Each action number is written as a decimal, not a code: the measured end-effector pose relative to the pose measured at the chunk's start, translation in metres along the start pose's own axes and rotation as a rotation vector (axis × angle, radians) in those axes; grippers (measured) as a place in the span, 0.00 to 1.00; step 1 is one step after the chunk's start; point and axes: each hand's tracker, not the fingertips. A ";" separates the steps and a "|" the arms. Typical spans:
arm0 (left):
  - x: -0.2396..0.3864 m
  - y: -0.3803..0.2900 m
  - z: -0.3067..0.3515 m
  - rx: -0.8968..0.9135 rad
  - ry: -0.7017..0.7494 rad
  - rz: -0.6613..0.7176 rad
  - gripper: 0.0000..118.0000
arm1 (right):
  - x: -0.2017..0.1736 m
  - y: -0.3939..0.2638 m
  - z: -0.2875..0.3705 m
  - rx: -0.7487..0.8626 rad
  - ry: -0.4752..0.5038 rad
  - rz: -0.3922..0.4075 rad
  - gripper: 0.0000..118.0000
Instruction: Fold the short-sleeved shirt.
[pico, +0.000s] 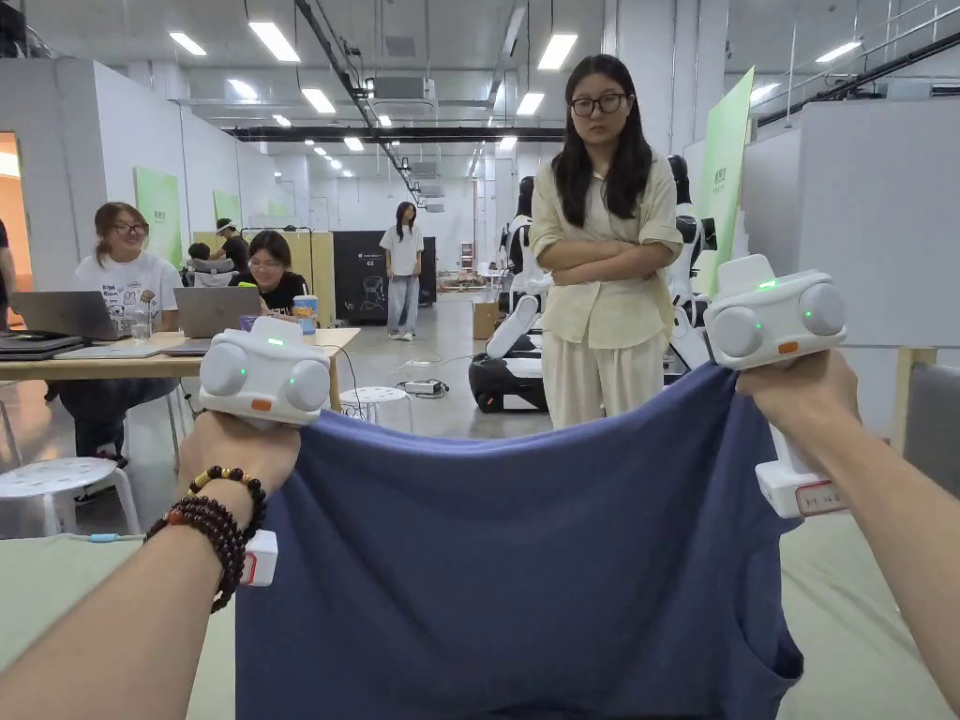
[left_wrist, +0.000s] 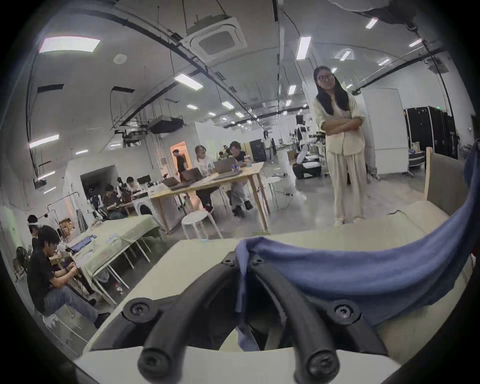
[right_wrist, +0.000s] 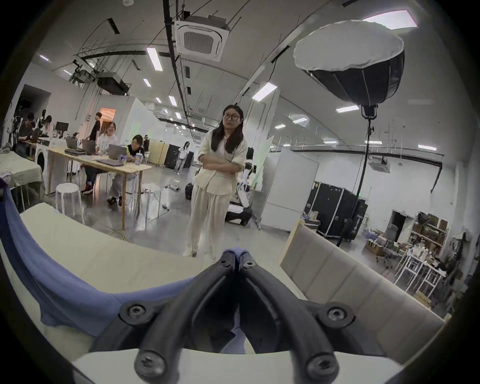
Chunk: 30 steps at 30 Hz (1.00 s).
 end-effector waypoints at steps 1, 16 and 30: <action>0.000 -0.006 -0.003 -0.017 -0.001 0.007 0.01 | -0.001 -0.004 -0.002 -0.009 0.001 0.001 0.01; -0.008 -0.149 0.082 -0.071 -0.059 0.004 0.01 | -0.016 -0.131 0.106 -0.020 0.043 0.034 0.01; -0.039 -0.304 0.202 -0.160 -0.141 0.020 0.01 | -0.016 -0.295 0.267 -0.131 0.114 0.020 0.01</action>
